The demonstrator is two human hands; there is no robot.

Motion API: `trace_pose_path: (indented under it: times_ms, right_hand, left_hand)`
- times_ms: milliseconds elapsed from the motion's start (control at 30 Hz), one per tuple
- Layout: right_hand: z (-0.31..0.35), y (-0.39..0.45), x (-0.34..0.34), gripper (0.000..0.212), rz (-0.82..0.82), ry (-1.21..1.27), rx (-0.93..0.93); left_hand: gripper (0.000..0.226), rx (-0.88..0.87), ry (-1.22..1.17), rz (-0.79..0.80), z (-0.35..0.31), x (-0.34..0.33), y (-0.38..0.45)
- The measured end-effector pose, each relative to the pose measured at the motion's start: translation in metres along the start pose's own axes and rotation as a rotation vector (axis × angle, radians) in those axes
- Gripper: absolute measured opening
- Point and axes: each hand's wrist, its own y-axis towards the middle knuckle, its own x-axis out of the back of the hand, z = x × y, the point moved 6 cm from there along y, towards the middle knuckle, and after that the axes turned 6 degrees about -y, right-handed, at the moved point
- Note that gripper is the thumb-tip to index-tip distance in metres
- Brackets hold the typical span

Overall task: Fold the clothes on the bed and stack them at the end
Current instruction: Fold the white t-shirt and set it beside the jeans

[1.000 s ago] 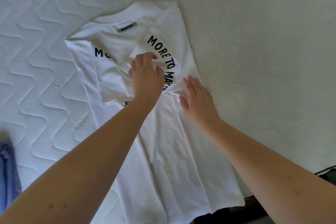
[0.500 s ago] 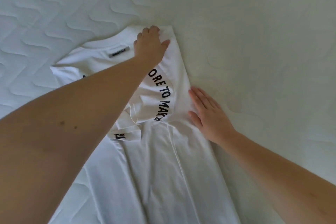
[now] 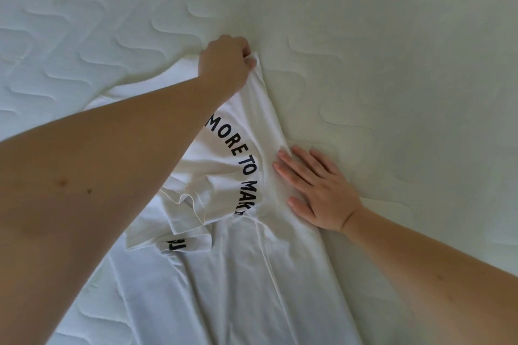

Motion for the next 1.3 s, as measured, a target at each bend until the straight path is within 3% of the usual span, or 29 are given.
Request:
trace_pose_path:
  times_ms: [133, 233, 400, 500, 633, 833, 933, 1000, 1133, 1300]
  right_hand:
    - [0.000, 0.002, -0.005, 0.065, 0.037, 0.024, -0.027]
    - [-0.001, 0.003, -0.007, 0.065, 0.033, 0.029, -0.023]
    - [-0.002, 0.003, -0.008, 0.065, 0.023, 0.038, -0.024]
    - [-0.002, 0.003, -0.009, 0.065, 0.028, 0.038, -0.026]
    - [-0.002, 0.003, -0.013, 0.066, 0.027, 0.034, -0.026]
    - [-0.002, 0.002, -0.016, 0.066, 0.016, 0.020, -0.019]
    - [-0.001, 0.002, -0.015, 0.067, -0.002, 0.034, -0.028]
    - [-0.001, 0.002, -0.013, 0.067, -0.030, 0.051, -0.037]
    - [-0.001, 0.001, -0.007, 0.062, -0.096, 0.099, -0.050]
    - [0.001, 0.001, -0.005, 0.060, -0.093, 0.085, -0.002]
  left_hand:
    - [0.048, 0.007, 0.073, 0.153, -0.013, -0.006, 0.015]
    - [0.045, 0.044, 0.056, 0.256, -0.015, -0.007, 0.029]
    - [0.030, 0.158, -0.098, 0.185, 0.003, -0.008, 0.037]
    - [0.039, 0.121, -0.124, 0.111, 0.011, -0.016, 0.032]
    - [0.029, -0.014, -0.106, -0.075, 0.012, -0.023, 0.023]
    - [0.044, -0.153, 0.047, -0.158, -0.002, -0.022, 0.006]
    - [0.045, -0.449, 0.131, -0.284, -0.029, -0.013, -0.027]
    - [0.048, -0.560, 0.186, -0.253, -0.037, -0.024, -0.054]
    - [0.063, -0.368, 0.389, 0.006, -0.016, -0.072, -0.081]
    - [0.064, -0.284, 0.392, -0.012, -0.012, -0.083, -0.076]
